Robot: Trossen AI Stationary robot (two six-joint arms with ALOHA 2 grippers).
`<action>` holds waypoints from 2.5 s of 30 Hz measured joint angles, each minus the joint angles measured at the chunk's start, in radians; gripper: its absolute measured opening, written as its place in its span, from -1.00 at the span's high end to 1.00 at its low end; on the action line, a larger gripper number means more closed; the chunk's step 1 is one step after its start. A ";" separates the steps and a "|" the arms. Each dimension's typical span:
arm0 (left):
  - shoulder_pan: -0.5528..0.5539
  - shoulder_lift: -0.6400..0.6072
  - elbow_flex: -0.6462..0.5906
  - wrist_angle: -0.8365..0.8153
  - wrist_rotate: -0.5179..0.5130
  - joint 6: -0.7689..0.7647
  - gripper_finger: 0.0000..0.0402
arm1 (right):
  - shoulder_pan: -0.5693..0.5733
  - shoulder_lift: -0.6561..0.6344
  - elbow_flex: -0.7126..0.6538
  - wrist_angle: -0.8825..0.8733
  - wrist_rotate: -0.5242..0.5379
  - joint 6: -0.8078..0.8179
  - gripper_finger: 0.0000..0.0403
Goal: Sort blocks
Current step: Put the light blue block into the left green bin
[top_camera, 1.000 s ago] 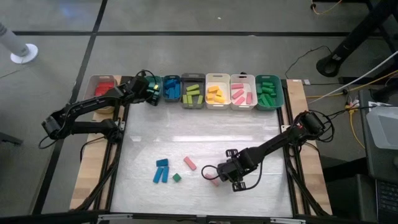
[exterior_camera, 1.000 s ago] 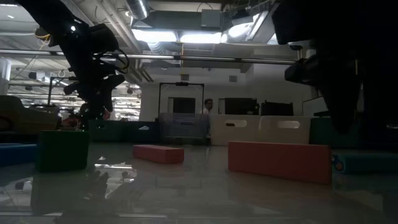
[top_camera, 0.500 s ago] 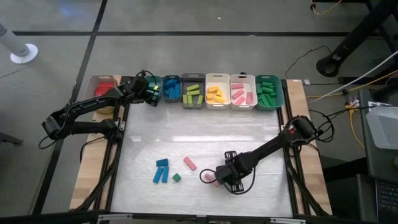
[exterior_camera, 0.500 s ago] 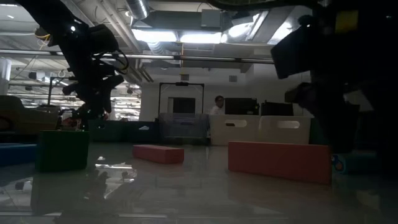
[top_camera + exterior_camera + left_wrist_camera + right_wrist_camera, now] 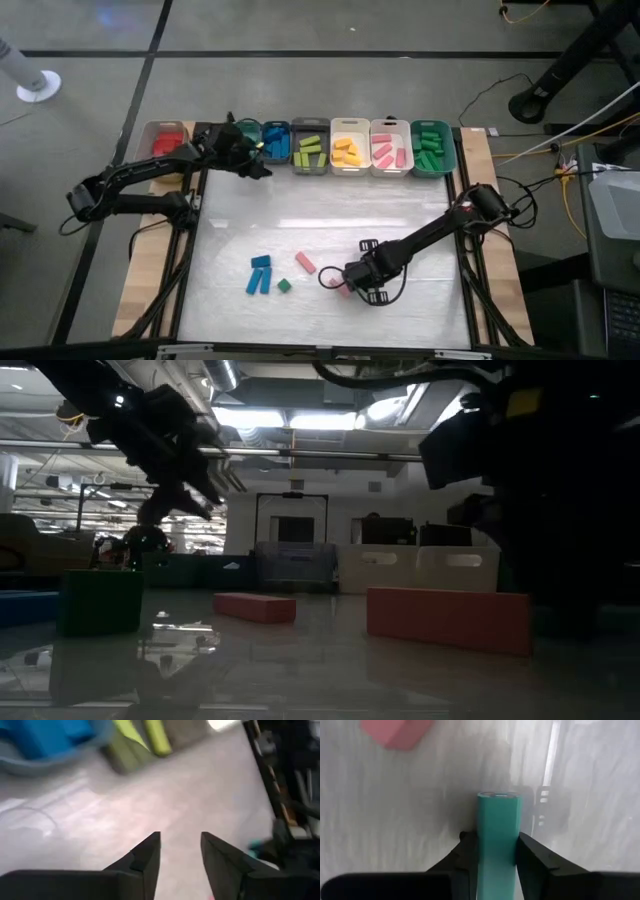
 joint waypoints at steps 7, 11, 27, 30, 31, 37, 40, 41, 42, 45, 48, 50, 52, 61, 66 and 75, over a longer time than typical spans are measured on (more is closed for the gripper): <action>-0.211 0.000 0.000 0.057 -0.018 -0.075 0.36 | -0.073 0.009 0.047 0.054 0.131 -0.128 0.38; -0.324 0.000 0.000 0.088 -0.082 -0.110 0.36 | -0.109 0.009 0.086 0.092 0.237 -0.240 0.40; -0.550 0.001 0.000 0.190 -0.429 -0.186 0.36 | -0.276 0.005 0.177 0.507 0.415 -0.397 0.39; -0.560 0.001 0.000 0.193 -0.458 -0.186 0.36 | -0.286 0.005 0.177 0.561 0.412 -0.420 0.43; -0.562 0.001 0.000 0.193 -0.464 -0.186 0.36 | -0.286 0.004 0.177 0.578 0.412 -0.420 0.43; -0.577 0.001 0.000 0.207 -0.479 -0.191 0.36 | -0.292 0.004 0.177 0.659 0.411 -0.468 0.40; -0.591 0.001 0.000 0.256 -0.479 -0.197 0.36 | -0.292 0.003 0.177 0.664 0.411 -0.475 0.40; -0.596 0.001 0.000 0.271 -0.479 -0.204 0.36 | -0.292 0.003 0.177 0.660 0.411 -0.476 0.40; -0.601 0.001 0.000 0.284 -0.479 -0.210 0.36 | -0.292 0.003 0.177 0.654 0.411 -0.476 0.40; -0.614 0.001 0.000 0.302 -0.479 -0.211 0.36 | -0.292 0.003 0.177 0.630 0.411 -0.476 0.41; -0.623 0.002 0.000 0.287 -0.479 -0.213 0.36 | -0.292 0.003 0.177 0.612 0.411 -0.476 0.40; -0.634 0.002 0.000 0.285 -0.479 -0.213 0.36 | -0.292 0.003 0.177 0.609 0.412 -0.474 0.40; -0.646 0.002 0.000 0.285 -0.479 -0.213 0.36 | -0.292 0.003 0.177 0.612 0.415 -0.471 0.40; -0.672 0.002 0.000 0.288 -0.486 -0.219 0.36 | -0.292 0.003 0.177 0.664 0.419 -0.469 0.40; -0.672 0.002 0.000 0.293 -0.486 -0.218 0.36 | -0.292 0.003 0.177 0.688 0.419 -0.469 0.40; -0.672 0.002 0.000 0.292 -0.486 -0.217 0.36 | -0.292 0.003 0.177 0.718 0.419 -0.469 0.39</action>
